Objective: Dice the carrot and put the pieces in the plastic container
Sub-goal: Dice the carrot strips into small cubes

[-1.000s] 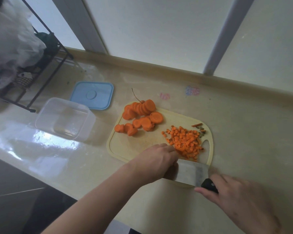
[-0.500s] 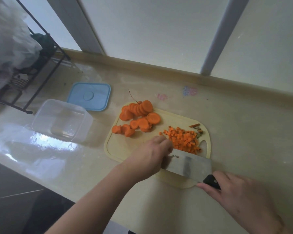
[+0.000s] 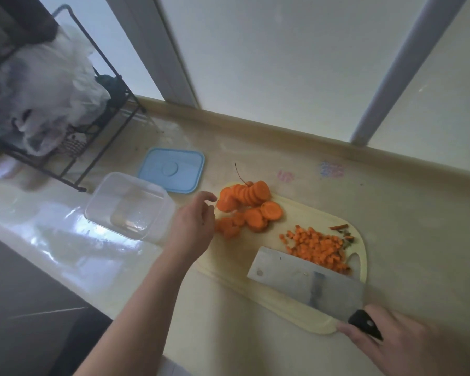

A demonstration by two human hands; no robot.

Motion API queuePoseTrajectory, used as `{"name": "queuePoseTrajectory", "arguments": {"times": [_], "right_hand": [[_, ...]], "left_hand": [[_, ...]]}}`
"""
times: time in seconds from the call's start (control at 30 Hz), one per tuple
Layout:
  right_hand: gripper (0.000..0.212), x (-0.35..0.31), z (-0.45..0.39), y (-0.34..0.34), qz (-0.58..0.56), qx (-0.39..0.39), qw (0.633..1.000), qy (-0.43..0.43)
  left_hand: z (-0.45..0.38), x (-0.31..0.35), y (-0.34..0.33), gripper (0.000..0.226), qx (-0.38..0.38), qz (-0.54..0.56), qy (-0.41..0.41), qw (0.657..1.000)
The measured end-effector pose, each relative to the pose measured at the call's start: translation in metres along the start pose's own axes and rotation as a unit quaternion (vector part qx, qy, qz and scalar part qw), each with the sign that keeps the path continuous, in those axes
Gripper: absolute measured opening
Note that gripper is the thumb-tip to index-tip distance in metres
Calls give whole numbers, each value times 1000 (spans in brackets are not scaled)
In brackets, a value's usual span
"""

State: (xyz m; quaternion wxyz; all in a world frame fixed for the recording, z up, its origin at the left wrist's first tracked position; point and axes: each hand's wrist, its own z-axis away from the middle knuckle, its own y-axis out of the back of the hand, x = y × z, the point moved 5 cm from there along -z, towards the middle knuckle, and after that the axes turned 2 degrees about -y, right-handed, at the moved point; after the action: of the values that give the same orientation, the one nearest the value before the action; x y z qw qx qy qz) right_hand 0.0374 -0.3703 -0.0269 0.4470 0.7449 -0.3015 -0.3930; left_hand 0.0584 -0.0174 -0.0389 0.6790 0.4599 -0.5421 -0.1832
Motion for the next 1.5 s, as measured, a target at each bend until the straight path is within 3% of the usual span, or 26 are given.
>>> {"name": "queuePoseTrajectory", "arguments": {"times": [0.1, 0.23, 0.37, 0.5, 0.6, 0.77, 0.9, 0.97, 1.03, 1.1, 1.17, 1.3, 1.43, 1.5], "right_hand": [[72, -5, -4, -1, -7, 11, 1000, 4], [73, -5, -8, -2, -20, 3, 1000, 1], [71, 0, -8, -4, -12, -16, 1000, -11], [72, 6, -4, -2, -12, -15, 1000, -24], [73, 10, -2, 0, -19, -17, 999, -46], [69, 13, 0, 4, -16, -15, 999, -49], [66, 20, 4, 2, -23, -31, 996, -85], [66, 25, 8, 1, -35, -48, 993, -106], [65, 27, 10, 2, -49, -62, 989, -124], [61, 30, 12, 5, -61, -81, 983, -152], [61, 33, 11, 10, -70, -125, 972, -189], [57, 50, 20, 12, -100, -193, 947, -236], [35, 72, 35, 0, -124, -209, 931, -273], [44, 67, 37, 1, -160, -227, 909, -311]], "left_hand": [[-11, -8, -1, 16, -3, -20, 22, 1000], [-22, -16, -4, 34, 4, -34, 44, 998], [-22, -16, -8, 37, 13, -45, 25, 999], [-18, -6, -6, 25, 83, -75, -19, 994], [-16, 3, 4, 19, 158, -64, -2, 985], [-25, 4, -2, 27, 105, -53, 40, 992], [-27, -1, -8, 20, 117, 0, 50, 992], [-22, 8, -5, 21, 153, 11, -4, 988], [-13, 31, -7, 17, 185, 0, -150, 971], [-1, 57, -20, 10, 151, -19, -312, 938], [3, 76, -38, 16, 88, -74, -390, 914], [-3, 85, -72, 29, -31, -225, -369, 901], [-6, 86, -76, 7, -24, -241, -370, 897], [-7, 91, -68, 5, -1, -177, -370, 912]]}}
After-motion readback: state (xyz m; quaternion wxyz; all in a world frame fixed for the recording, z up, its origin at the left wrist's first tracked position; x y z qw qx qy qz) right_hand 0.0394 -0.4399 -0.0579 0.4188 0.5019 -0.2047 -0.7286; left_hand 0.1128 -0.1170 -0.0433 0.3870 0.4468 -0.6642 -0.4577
